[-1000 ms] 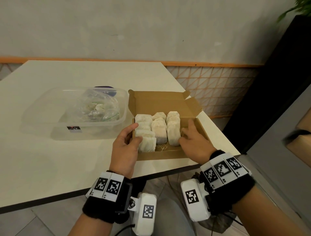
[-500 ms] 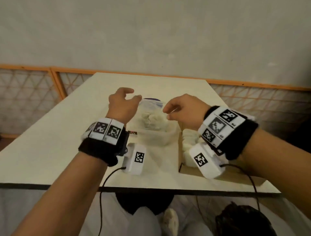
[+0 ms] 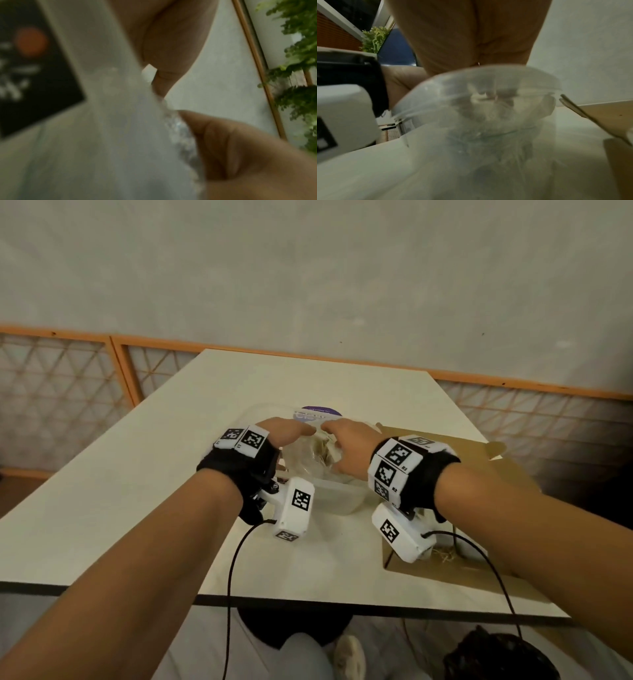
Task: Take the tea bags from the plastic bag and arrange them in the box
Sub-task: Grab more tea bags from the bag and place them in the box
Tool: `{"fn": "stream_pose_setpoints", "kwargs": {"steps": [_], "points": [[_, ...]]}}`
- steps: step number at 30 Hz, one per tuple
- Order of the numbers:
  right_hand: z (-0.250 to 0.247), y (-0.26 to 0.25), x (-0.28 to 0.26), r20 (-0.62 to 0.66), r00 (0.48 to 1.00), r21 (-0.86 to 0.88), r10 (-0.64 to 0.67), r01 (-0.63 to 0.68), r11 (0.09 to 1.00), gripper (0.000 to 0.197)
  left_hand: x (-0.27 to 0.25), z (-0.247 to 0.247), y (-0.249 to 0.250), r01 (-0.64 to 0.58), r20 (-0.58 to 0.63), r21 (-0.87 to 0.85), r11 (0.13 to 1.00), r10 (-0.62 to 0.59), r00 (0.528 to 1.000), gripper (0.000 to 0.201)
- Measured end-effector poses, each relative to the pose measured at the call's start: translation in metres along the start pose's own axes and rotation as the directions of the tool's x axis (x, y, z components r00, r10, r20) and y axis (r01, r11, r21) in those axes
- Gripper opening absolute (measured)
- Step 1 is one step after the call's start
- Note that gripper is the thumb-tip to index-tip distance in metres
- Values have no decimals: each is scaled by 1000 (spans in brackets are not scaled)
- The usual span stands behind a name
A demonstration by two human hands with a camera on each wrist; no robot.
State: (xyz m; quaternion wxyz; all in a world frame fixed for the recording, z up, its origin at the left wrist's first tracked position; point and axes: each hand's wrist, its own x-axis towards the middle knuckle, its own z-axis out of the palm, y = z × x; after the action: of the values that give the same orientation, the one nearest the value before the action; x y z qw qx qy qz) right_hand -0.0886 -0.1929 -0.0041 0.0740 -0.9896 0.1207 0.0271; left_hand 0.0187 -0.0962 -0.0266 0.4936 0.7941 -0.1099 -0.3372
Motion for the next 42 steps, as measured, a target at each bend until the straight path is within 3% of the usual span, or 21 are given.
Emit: {"fn": "stream_pose_setpoints", "kwargs": {"steps": [2, 4, 6, 10, 13, 18, 21, 24, 26, 29, 31, 33, 35, 37, 39, 42], "points": [[7, 2, 4, -5, 1000, 12, -20, 20, 1000, 65, 1, -3, -2, 56, 96, -118, 991, -45, 994, 38], [9, 7, 4, -29, 999, 50, -25, 27, 998, 67, 5, -6, -6, 75, 161, -165, 984, -48, 986, 52], [9, 12, 2, -65, 997, 74, -40, 44, 996, 66, 12, -8, -9, 52, 179, -194, 980, -17, 984, 55], [3, 17, -7, -217, 972, 213, -88, 135, 968, 50, 4, -3, -5, -7, 145, -336, 942, 59, 988, 38], [4, 21, -7, -329, 943, 312, -55, 164, 936, 35, 10, 0, -6, 11, 195, -410, 912, 75, 978, 43], [3, 20, -12, -284, 956, 294, -76, 162, 942, 29, 14, 3, -7, -11, 217, -478, 878, 130, 967, 46], [0, 20, -10, -290, 956, 257, -34, 112, 960, 25, 1, 6, -4, -80, 314, -451, 889, 242, 918, 38], [-2, 25, -9, -320, 947, 317, 19, 88, 944, 25, -19, 7, -2, -205, 375, -265, 942, 296, 879, 35], [-4, 28, -11, -317, 946, 424, 61, 84, 902, 22, -22, 5, -4, -204, 372, -196, 959, 265, 890, 46], [-8, 33, -14, -226, 966, 674, 124, 63, 736, 20, -20, 2, -6, -167, 326, -201, 965, 227, 918, 57], [-11, 35, -15, -212, 970, 749, 123, 80, 658, 19, -18, 1, -7, -164, 262, -234, 958, 225, 938, 57], [-12, 37, -16, -238, 966, 684, 98, 95, 723, 19, -15, 1, -8, -168, 256, -241, 956, 230, 939, 53], [-13, 35, -19, -230, 972, 490, 42, 78, 868, 29, -15, 1, -8, -163, 260, -260, 952, 232, 937, 53], [-12, 30, -21, -190, 982, 304, -18, 76, 950, 42, -16, 2, -8, -164, 255, -282, 945, 238, 937, 54], [-12, 26, -20, -154, 987, 211, -51, 83, 974, 47, -17, 4, -8, -170, 232, -307, 936, 246, 941, 56], [-11, 24, -18, -226, 972, 159, -66, 104, 982, 40, -16, 5, -10, -177, 162, -376, 910, 252, 954, 60]]}}
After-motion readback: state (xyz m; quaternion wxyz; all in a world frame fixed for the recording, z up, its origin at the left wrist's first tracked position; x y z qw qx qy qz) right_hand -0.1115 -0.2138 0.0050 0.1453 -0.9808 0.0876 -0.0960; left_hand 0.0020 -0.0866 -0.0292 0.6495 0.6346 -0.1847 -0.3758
